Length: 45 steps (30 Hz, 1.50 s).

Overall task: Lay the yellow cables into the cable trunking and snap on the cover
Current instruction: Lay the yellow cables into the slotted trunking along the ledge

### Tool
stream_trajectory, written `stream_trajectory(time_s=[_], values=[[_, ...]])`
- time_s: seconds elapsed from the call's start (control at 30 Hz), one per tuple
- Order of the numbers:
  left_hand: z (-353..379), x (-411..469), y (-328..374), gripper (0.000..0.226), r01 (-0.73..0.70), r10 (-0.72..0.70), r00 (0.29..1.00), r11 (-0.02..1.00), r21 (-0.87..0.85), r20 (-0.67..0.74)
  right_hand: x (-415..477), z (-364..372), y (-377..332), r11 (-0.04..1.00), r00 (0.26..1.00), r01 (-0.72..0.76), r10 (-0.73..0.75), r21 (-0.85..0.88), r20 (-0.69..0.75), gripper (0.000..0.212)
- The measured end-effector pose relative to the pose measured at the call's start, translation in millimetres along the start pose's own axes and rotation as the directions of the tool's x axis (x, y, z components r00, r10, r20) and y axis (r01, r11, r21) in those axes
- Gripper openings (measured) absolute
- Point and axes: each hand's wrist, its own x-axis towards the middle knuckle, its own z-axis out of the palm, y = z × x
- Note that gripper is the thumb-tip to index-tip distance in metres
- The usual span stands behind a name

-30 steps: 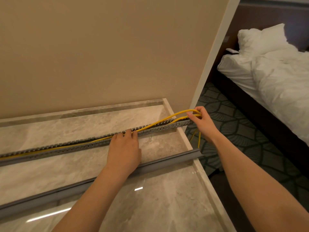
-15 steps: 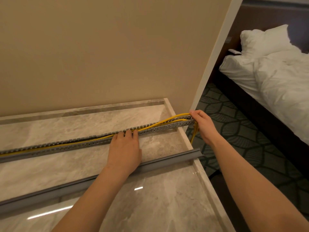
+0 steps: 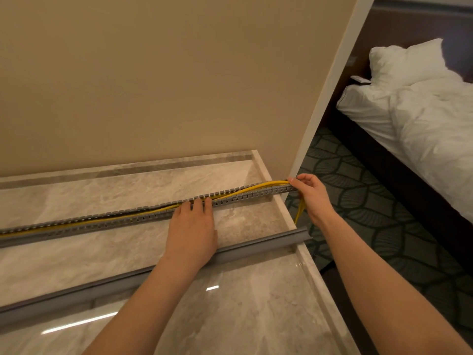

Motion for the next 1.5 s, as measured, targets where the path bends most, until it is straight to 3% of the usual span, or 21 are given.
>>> stream_trajectory(time_s=[0.1,0.2,0.3,0.4,0.53,0.63,0.93,1.13,1.3,1.5], values=[[0,0,0,0.069,0.001,-0.001,1.0,1.0,-0.003,-0.003,-5,3,-6,0.973,0.991,0.089,-0.107,-0.212,-0.075,0.026],[1,-1,0,0.069,0.001,-0.001,1.0,1.0,-0.01,-0.002,-11,8,-18,0.784,0.928,0.32,-0.373,-0.531,0.008,0.03],[1,-1,1,0.069,0.005,-0.005,1.0,1.0,-0.017,0.004,-16,22,-25,0.726,0.934,0.355,-0.311,-0.589,0.179,0.034],[0,-1,0,0.069,0.007,-0.007,1.0,0.999,-0.034,0.003,-17,34,-23,0.714,0.967,0.254,-0.186,-0.653,0.172,0.05],[1,-1,0,0.069,0.014,-0.014,1.0,0.998,-0.062,0.007,-13,38,-26,0.786,0.994,0.108,-0.07,-0.608,0.087,0.063],[1,-1,0,0.069,0.017,-0.017,1.0,0.997,-0.081,0.001,-11,39,-30,0.832,0.995,0.06,-0.004,-0.552,0.102,0.068],[0,-6,-4,0.07,0.035,-0.035,0.999,0.988,-0.149,0.001,-10,36,-30,0.892,0.99,0.051,0.015,-0.449,0.142,0.044],[-4,-14,-4,0.061,0.083,-0.095,0.995,0.926,-0.368,-0.015,-17,52,-31,0.831,0.999,-0.016,-0.012,-0.556,-0.046,0.033],[-13,-35,-10,0.053,0.135,-0.204,0.976,0.837,-0.53,-0.073,-38,56,-26,0.747,0.968,0.116,-0.232,-0.655,-0.094,0.038],[-22,-81,-26,0.049,0.172,-0.272,0.956,0.818,-0.549,-0.107,-91,85,-54,0.744,0.899,0.419,-0.419,-0.52,0.126,0.035]])
